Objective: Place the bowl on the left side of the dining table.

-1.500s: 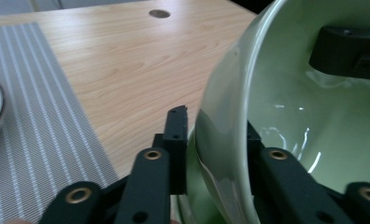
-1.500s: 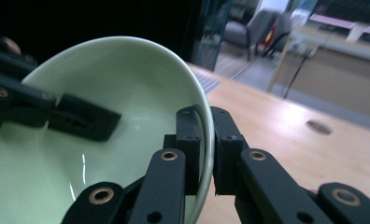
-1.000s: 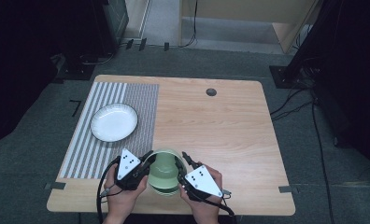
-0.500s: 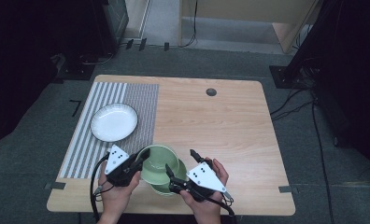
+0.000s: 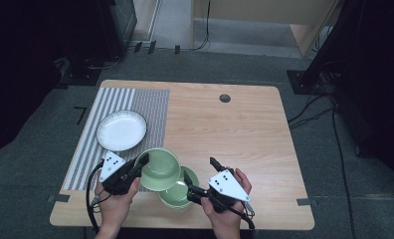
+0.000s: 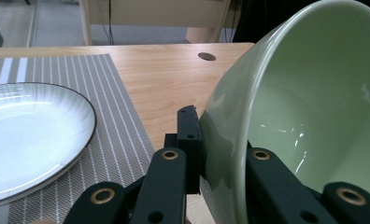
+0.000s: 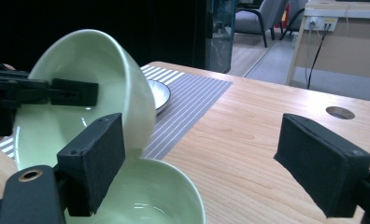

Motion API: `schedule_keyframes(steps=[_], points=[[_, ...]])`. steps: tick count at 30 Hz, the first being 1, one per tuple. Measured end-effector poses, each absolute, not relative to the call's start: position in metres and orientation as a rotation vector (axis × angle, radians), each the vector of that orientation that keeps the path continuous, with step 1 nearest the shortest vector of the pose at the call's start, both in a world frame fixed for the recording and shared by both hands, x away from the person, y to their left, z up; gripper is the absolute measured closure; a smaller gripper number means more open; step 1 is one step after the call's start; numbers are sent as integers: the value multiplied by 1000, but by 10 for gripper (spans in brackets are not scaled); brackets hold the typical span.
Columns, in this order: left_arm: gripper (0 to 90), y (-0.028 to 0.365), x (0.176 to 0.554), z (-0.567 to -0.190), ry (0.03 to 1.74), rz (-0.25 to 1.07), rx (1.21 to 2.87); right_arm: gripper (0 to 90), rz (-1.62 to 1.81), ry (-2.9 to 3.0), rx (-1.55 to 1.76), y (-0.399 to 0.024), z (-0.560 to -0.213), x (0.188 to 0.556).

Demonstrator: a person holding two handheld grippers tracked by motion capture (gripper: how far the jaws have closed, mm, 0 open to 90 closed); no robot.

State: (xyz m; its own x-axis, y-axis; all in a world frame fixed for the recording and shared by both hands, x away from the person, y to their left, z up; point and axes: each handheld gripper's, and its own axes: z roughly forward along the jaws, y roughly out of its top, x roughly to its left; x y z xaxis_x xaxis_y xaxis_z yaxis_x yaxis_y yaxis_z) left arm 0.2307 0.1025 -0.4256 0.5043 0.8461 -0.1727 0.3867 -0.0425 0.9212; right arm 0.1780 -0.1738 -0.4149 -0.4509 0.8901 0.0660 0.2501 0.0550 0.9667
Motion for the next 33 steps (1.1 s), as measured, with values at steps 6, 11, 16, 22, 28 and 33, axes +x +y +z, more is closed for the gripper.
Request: schedule_keyframes(steps=[6, 11, 16, 22, 28, 33], points=[[831, 112, 234, -425, 1095, 534, 1627, 155, 1398, 1754, 1172, -182, -418, 183], [831, 119, 237, -425, 1114, 542, 1618, 155, 1385, 1746, 1194, -189, -421, 186], [831, 127, 240, -427, 1140, 548, 1604, 156, 1370, 1749, 1216, -194, -425, 190], [831, 136, 244, -430, 1171, 559, 1594, 157, 1353, 1754, 1233, -199, -430, 194], [831, 144, 247, -432, 1193, 566, 1583, 160, 1338, 1756, 1253, -204, -434, 196], [831, 151, 249, -433, 1216, 572, 1566, 163, 1325, 1756, 1277, -209, -440, 199]])
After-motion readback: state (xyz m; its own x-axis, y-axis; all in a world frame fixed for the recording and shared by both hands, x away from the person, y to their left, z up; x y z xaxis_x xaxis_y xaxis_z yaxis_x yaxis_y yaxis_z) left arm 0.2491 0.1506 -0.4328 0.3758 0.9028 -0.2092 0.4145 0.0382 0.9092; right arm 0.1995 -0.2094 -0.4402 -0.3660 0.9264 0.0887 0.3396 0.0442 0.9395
